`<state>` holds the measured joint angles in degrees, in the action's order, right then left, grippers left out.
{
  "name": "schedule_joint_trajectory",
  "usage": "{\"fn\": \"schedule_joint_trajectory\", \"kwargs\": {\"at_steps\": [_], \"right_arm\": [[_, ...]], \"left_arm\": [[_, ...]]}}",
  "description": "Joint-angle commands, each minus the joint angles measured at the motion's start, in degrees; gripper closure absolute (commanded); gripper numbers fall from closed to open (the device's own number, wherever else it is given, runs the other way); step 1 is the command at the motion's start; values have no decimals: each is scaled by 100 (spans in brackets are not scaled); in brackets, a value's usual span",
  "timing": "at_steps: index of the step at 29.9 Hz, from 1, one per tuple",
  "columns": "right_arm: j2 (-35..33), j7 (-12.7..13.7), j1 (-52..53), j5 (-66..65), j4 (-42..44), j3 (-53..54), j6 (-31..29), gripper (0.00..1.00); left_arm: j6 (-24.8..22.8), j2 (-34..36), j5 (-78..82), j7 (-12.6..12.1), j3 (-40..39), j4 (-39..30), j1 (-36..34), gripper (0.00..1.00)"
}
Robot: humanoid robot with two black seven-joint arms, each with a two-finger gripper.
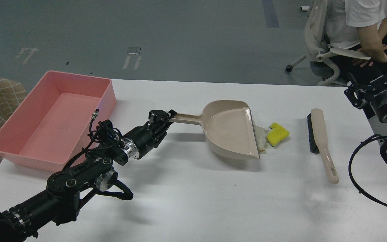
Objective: Sweep and dump garbage into bin
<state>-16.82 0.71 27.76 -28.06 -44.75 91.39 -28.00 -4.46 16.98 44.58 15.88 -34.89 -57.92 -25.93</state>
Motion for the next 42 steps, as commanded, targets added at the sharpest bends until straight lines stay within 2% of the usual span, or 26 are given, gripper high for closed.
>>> {"fn": "schedule_joint_trajectory", "kwargs": {"at_steps": [1,8,11,13,18,22,24,29,34,36,39,42], "right_arm": [[-154,8,-8,-58,-69,-86,0,0],[-911,-1,-113,-1096,-465,-271,0,1],[-1165,-10,-446,-2288,-1131,-297,0,1],[-1577,-88,-841,-3358,-1832,-306,0,1],[-2342,-281,-1745,-4741,-2967,-333,0,0],[-2677,-414,-2231,-4814,-3206,-595,0,1],[-2800,-414,-2258,-4901,-3697,-1069,0,10],[-2705,-370,-2415,-5558,-3927,-1282,0,33],[-2238,-282,-2908,-6308,-4191,-1282,58,35],[-2029,-247,-3013,-6903,-4156,-1299,285,40],[-1624,-107,-3233,-7414,-4130,-1291,497,40],[-1553,-36,-3251,-7459,-4130,-1291,576,40]], "left_arm": [[7,7,7,108,0,0,-9,91],[7,51,121,161,0,-35,-61,95],[7,86,297,222,0,-62,-70,95],[7,104,446,327,0,-70,-70,96],[7,104,683,398,9,-62,-53,97],[16,104,789,398,9,-53,-53,97],[16,113,789,398,9,-35,-44,97],[16,113,798,398,9,-18,-44,99],[16,113,789,407,0,-9,-35,99],[16,113,780,407,0,-18,-26,99],[16,104,780,424,0,-27,-9,99],[16,86,780,442,0,-35,0,99]]}}
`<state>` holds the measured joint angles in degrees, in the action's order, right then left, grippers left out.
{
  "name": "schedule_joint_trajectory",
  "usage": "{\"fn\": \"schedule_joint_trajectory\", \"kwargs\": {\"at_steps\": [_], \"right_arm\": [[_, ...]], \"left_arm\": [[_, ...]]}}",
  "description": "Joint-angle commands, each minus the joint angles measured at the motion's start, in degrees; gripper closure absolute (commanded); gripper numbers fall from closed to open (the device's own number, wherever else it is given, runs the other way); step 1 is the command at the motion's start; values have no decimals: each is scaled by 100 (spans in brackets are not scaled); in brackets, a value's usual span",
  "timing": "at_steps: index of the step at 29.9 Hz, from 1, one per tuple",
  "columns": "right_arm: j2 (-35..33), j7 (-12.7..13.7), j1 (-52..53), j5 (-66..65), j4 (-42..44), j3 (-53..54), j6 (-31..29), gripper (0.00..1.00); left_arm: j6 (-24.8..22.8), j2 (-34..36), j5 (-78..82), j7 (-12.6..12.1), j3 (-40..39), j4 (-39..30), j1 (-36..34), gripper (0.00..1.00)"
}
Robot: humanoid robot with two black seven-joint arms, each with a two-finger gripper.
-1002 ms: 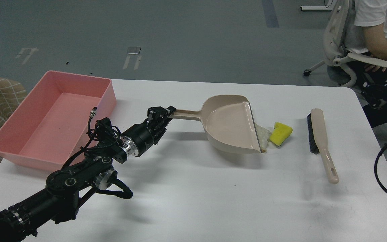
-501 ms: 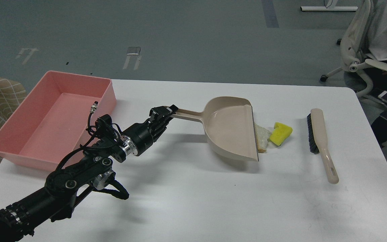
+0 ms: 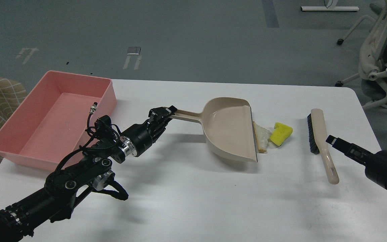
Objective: Sweep and dump garbage into bin
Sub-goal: 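Reach the right gripper to the wooden brush handle and grasp it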
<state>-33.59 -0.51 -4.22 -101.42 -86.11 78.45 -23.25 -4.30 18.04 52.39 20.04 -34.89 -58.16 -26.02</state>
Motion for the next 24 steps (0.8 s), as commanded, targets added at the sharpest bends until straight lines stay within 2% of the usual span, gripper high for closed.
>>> {"fn": "schedule_joint_trajectory", "kwargs": {"at_steps": [1,14,20,21,24], "right_arm": [[116,95,-62,-124,6,4,102,40],[546,525,-27,-212,129,-163,111,43],[599,613,0,-203,85,-243,119,44],[599,613,0,-203,94,-251,119,45],[582,631,0,-212,94,-251,119,57]], "left_arm": [[0,-20,-1,26,0,-19,10,99],[0,6,-1,43,0,-20,36,99],[0,59,-10,52,0,-20,27,99],[0,76,-19,52,0,-20,27,99],[0,85,-27,61,0,-20,27,99]]}}
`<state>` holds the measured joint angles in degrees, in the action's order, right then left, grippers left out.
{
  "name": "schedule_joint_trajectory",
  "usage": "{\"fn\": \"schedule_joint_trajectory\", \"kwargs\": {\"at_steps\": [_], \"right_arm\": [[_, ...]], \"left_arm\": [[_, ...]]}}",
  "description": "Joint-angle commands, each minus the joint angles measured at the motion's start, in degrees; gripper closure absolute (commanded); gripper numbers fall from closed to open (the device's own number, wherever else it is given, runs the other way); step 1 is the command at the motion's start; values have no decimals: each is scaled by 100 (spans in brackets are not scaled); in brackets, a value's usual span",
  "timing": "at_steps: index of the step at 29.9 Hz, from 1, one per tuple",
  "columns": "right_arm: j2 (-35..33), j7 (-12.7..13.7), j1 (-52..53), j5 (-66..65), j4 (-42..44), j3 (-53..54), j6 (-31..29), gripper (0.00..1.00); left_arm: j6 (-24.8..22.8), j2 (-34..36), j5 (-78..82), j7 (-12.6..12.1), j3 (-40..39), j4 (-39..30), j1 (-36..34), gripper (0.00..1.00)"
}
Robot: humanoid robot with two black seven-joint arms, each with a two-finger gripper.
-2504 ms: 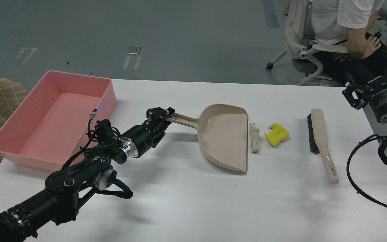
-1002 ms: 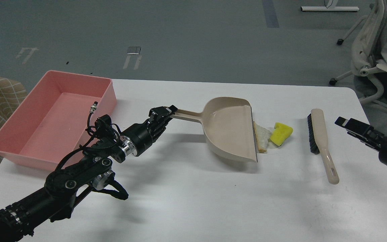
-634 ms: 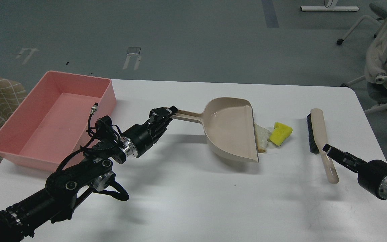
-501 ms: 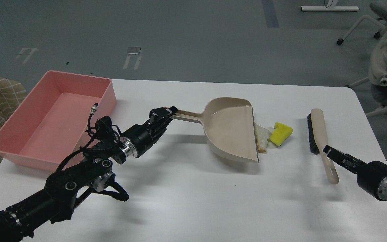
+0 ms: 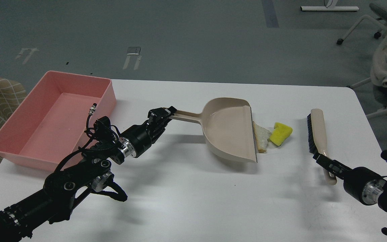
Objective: Sweep and dump garbage into bin
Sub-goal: 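Reach the right gripper to the wooden brush handle and grasp it, then sweep the yellow sponge and debris into the dustpan with the brush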
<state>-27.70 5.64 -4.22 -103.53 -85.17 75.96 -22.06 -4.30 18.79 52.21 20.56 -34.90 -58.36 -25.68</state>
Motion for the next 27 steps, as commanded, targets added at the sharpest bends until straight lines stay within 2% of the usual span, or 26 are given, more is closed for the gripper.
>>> {"fn": "schedule_joint_trajectory", "kwargs": {"at_steps": [1,2,4,20,21,22,27], "right_arm": [[-25,16,-9,8,0,-2,0,63],[-43,16,-17,-1,0,-2,0,69],[-60,16,-26,-1,0,-2,0,72],[-69,8,-9,8,-35,7,0,73],[-69,8,-9,8,-35,7,0,81],[-61,8,-9,8,-26,7,0,99],[-60,-27,-79,69,-35,-2,-35,100]], "left_arm": [[0,10,-9,9,-8,0,-7,99],[0,10,-18,9,-8,0,-7,99],[0,10,-18,9,-8,0,-7,99],[0,19,-18,1,-8,0,-7,99],[0,19,-18,9,-8,0,-7,99],[0,19,-27,1,-8,0,2,99],[0,19,-27,1,0,0,2,99]]}}
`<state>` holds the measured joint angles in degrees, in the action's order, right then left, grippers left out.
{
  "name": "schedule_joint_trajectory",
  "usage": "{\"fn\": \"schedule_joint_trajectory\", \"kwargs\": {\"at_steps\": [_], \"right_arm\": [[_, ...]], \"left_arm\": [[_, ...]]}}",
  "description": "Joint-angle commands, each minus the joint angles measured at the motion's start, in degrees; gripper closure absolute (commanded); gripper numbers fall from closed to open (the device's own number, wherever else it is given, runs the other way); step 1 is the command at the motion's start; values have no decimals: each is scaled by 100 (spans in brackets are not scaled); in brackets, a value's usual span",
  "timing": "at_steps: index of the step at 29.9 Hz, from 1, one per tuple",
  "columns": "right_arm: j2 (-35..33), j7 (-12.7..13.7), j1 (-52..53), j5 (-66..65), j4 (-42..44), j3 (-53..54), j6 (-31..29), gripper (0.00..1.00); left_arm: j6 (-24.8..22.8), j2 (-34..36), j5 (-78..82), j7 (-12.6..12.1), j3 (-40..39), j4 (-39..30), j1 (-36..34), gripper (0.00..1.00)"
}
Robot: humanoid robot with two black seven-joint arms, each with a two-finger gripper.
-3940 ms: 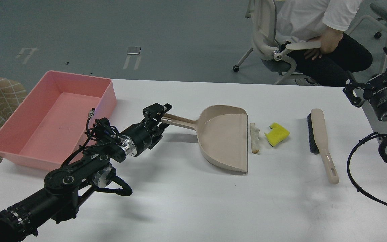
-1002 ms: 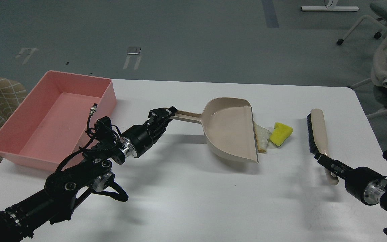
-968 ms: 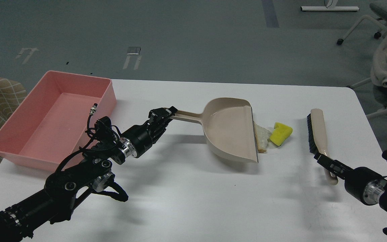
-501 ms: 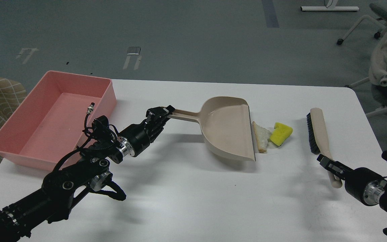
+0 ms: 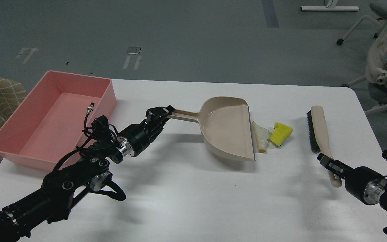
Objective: Sweep and dump garbage into bin
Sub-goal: 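Sweep the yellow sponge and debris into the dustpan with the brush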
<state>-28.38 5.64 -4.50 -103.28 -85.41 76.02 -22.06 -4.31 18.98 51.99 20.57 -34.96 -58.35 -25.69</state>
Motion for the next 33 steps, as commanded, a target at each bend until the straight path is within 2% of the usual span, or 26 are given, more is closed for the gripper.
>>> {"fn": "schedule_joint_trajectory", "kwargs": {"at_steps": [1,5,7,16,23,33], "right_arm": [[8,-36,-51,53,-20,-9,-53,100],[16,-115,-87,80,-152,-17,-263,100],[34,-238,-87,80,-257,-9,-579,100],[96,-274,-25,89,-495,-52,-594,100],[157,-265,72,80,-574,-316,-594,100],[403,-265,247,89,-539,-570,-594,100]], "left_arm": [[0,0,-5,-1,6,-1,11,99],[0,9,12,-9,6,8,3,99],[9,1,39,-10,15,35,3,99],[193,27,65,-27,103,52,-32,100],[457,150,74,-27,612,61,-85,100],[475,159,83,-45,621,44,-129,100]]}}
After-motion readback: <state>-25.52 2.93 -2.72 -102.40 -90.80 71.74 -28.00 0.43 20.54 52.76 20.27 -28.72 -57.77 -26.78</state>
